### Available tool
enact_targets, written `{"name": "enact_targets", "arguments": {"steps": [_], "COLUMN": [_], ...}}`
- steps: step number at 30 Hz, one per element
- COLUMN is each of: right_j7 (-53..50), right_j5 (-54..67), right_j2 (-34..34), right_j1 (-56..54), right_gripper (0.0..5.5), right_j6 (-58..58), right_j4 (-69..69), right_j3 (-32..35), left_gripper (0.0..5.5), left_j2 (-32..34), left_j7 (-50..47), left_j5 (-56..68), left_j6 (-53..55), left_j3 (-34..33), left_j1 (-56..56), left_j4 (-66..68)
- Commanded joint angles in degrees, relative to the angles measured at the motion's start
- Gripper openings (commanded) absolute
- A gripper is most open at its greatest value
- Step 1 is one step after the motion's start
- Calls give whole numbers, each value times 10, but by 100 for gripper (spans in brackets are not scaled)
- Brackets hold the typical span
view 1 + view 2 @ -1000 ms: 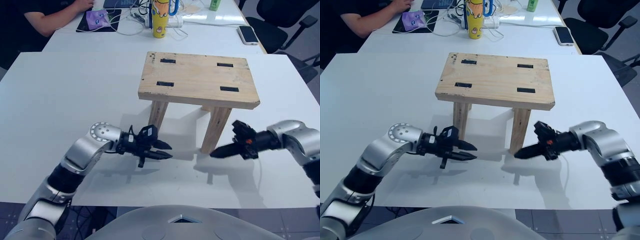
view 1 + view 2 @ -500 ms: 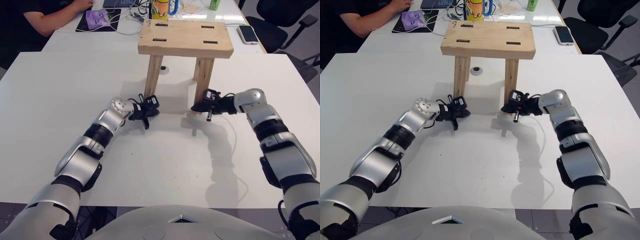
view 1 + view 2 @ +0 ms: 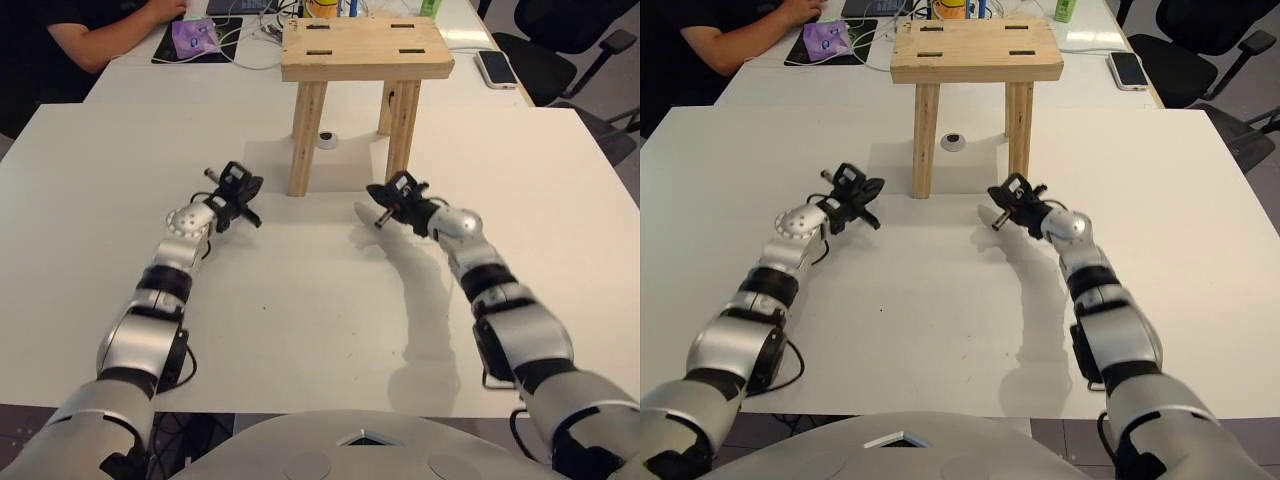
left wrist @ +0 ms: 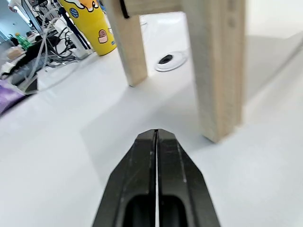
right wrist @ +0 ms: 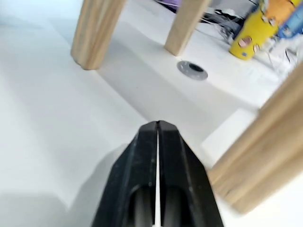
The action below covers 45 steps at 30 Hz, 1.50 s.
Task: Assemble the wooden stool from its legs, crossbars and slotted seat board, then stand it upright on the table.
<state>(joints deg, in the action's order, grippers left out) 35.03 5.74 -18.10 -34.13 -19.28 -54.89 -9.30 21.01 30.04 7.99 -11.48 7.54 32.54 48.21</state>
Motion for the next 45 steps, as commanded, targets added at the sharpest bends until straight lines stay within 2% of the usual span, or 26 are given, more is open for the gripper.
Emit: {"name": "enact_targets", "arguments": {"steps": [1, 3, 8, 10, 14, 20, 25, 33, 39, 45], "right_j7": [-97, -143, -302, -315, -307, -286, -269, -272, -243, -234], "right_j5": [153, 147, 60, 43, 34, 49, 41, 23, 36, 15], "right_j2": [94, 120, 183, 185, 164, 132, 122, 121, 122, 122], "right_j1": [243, 270, 316, 334, 319, 221, 150, 86, 74, 81], "right_gripper": [0, 0, 0, 0, 0, 0, 0, 0, 0, 0], "right_j6": [153, 186, 253, 265, 294, 318, 305, 262, 276, 232], "right_j4": [398, 476, 578, 595, 594, 521, 433, 344, 296, 299], "right_j3": [50, 37, 48, 42, 52, 101, 111, 118, 121, 107], "left_gripper": [2, 2, 2, 2, 2, 2, 2, 2, 2, 2], "left_j2": [38, 33, 4, -15, -46, -102, -126, -131, -130, -128], "left_j7": [17, 5, -25, -52, -130, -263, -279, -286, -279, -267], "left_j5": [140, 160, 153, 153, 107, 16, 3, -28, -34, -35], "left_j6": [62, 73, 88, 113, 131, 96, 71, -3, -25, -27], "left_j3": [-148, -170, -158, -156, -151, -148, -148, -145, -142, -139], "left_j1": [-96, -96, -102, -114, -169, -154, -104, -50, -42, -47], "left_j4": [-175, -195, -277, -301, -361, -364, -305, -226, -205, -196]}}
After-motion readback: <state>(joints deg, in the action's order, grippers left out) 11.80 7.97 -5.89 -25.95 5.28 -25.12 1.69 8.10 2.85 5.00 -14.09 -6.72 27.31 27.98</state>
